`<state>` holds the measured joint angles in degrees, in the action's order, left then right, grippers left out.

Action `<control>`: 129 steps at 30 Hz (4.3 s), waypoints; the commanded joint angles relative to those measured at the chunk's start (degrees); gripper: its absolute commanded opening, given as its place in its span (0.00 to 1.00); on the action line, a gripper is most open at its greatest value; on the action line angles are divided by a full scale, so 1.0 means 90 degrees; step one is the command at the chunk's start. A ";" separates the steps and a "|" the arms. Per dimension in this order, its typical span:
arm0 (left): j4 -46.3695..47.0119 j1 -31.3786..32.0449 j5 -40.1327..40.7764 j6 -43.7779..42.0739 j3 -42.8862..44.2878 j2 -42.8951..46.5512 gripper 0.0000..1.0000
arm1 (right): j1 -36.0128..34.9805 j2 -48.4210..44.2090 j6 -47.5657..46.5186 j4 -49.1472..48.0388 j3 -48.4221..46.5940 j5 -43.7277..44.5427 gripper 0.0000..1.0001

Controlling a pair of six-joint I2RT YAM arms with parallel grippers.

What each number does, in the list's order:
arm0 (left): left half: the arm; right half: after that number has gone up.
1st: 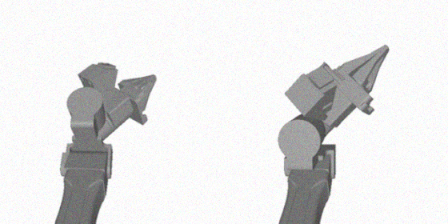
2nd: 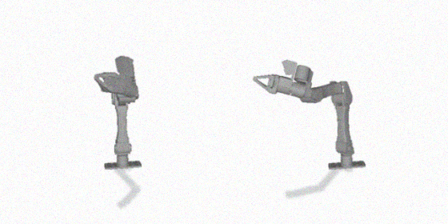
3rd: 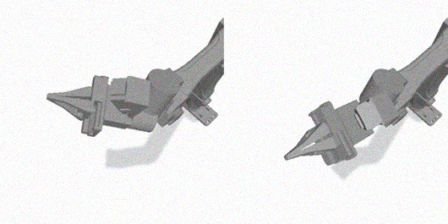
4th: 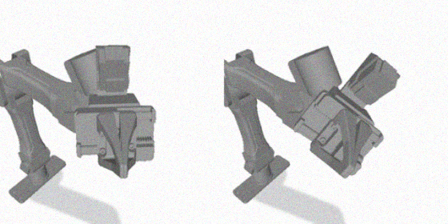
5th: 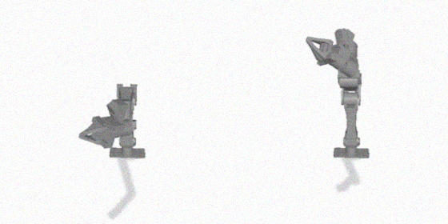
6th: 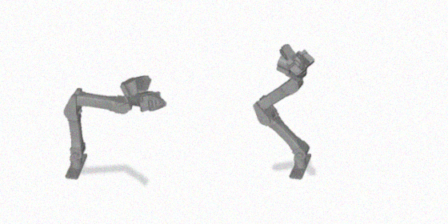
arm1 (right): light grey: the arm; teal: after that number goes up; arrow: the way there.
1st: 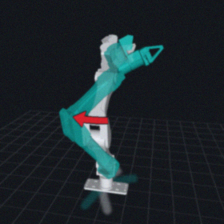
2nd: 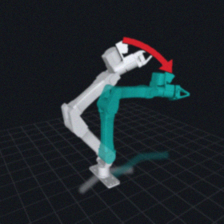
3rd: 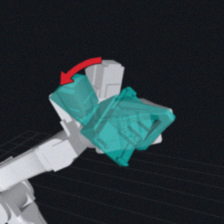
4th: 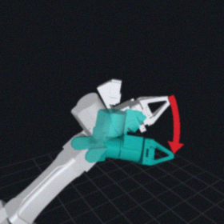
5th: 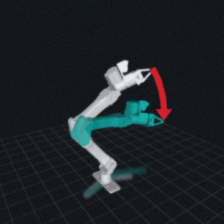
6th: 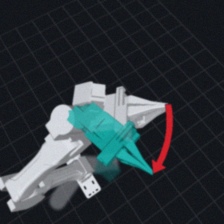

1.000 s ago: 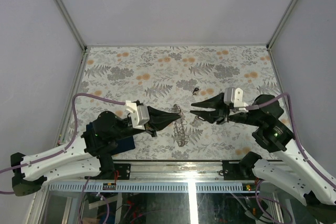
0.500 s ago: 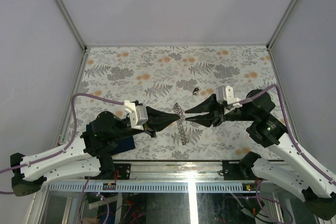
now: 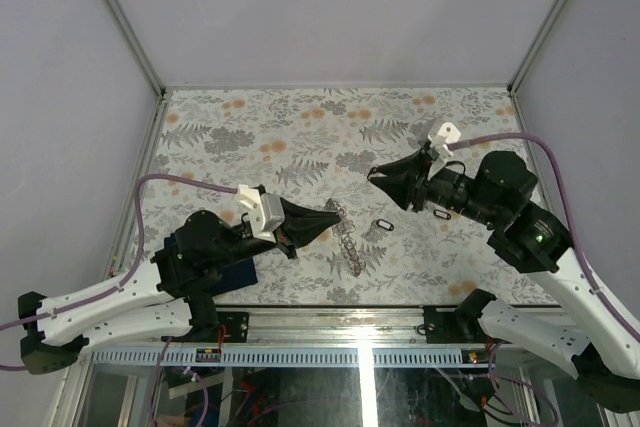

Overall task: Put the keys on the keyring
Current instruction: Pick up the key from the center of the board.

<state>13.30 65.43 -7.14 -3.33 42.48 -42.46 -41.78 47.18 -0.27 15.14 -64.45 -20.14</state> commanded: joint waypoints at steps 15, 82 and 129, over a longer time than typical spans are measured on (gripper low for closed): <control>-0.1062 -0.0119 -0.0122 0.0368 0.0725 -0.0077 0.00 | 0.1560 0.2917 0.1627 0.1895 -0.0084 0.0446 0.44; -0.2640 -0.0112 -0.0589 0.0037 0.1541 -0.0416 0.00 | 0.2156 0.7278 -0.0412 0.2693 -0.0999 -0.0987 0.14; -0.1179 -0.1549 -0.2699 0.0896 0.2390 -0.0914 0.00 | 0.1326 0.0164 -0.0288 -0.6561 0.2209 -0.3339 0.00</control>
<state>-5.82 53.45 -26.15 2.04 62.33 -52.29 -26.92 50.78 3.51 -39.44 -42.35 -48.75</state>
